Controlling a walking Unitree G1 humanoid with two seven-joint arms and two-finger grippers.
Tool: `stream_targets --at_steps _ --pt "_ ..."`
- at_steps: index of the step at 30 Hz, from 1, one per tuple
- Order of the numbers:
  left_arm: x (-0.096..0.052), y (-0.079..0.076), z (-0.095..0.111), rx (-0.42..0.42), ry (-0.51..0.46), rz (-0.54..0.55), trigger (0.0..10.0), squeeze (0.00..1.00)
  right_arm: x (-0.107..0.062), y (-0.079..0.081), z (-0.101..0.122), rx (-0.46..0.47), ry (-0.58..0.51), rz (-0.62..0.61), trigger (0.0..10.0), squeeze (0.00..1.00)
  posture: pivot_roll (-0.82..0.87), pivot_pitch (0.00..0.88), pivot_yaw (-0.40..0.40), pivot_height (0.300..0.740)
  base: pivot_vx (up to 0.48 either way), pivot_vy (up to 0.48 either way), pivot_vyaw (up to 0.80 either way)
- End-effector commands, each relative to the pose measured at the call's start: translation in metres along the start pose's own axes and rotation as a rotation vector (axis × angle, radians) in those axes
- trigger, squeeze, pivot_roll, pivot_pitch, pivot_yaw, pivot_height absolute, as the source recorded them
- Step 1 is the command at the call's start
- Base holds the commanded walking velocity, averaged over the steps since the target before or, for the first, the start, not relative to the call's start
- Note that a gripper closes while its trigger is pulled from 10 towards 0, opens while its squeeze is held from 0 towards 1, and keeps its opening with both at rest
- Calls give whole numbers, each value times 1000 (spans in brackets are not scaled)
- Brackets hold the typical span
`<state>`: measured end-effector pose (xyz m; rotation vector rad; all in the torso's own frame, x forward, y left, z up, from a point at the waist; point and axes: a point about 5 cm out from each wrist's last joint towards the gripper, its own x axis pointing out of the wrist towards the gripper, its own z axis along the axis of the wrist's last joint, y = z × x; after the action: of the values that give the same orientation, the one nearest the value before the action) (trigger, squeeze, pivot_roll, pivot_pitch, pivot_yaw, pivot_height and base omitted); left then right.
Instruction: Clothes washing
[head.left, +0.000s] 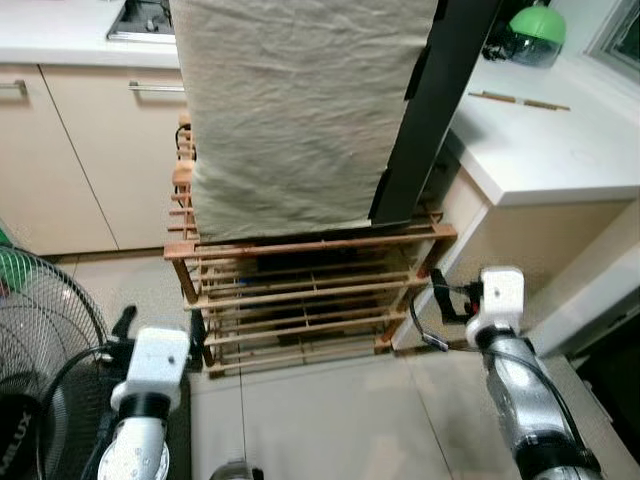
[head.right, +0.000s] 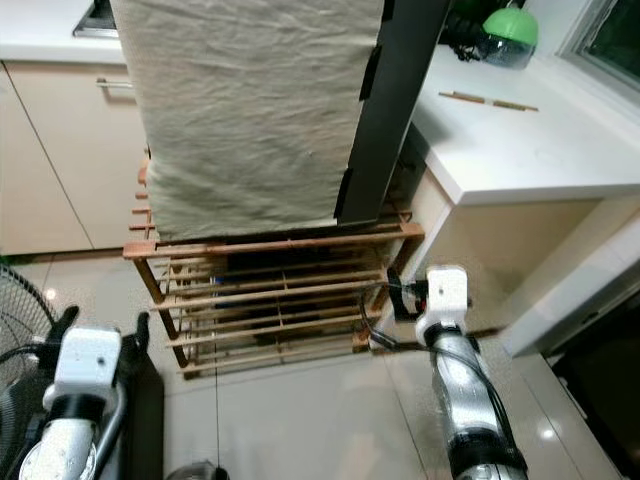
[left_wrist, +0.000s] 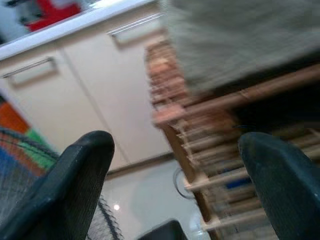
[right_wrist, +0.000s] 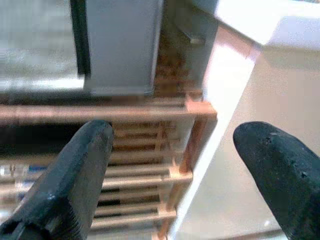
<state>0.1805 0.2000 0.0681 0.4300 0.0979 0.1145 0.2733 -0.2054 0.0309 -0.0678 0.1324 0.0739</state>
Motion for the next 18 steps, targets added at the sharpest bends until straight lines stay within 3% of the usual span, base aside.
stream_targets --at_steps 1,8,16,18 --pt "0 -5 12 -16 -61 -38 10000 0 0 3 11 -47 -59 52 10000 0 83 8 -97 740 0 0 0" --pt "11 0 20 -165 -71 70 10000 0 5 9 13 -42 -61 68 10000 0 73 6 -97 740 41 55 0" --pt "12 2 18 -170 -56 91 10000 0 15 11 20 -41 -57 81 10000 0 73 14 -94 740 297 377 0" --pt "16 3 17 -150 -40 114 10000 0 20 16 21 -48 -46 100 10000 0 74 20 -94 740 0 0 0"
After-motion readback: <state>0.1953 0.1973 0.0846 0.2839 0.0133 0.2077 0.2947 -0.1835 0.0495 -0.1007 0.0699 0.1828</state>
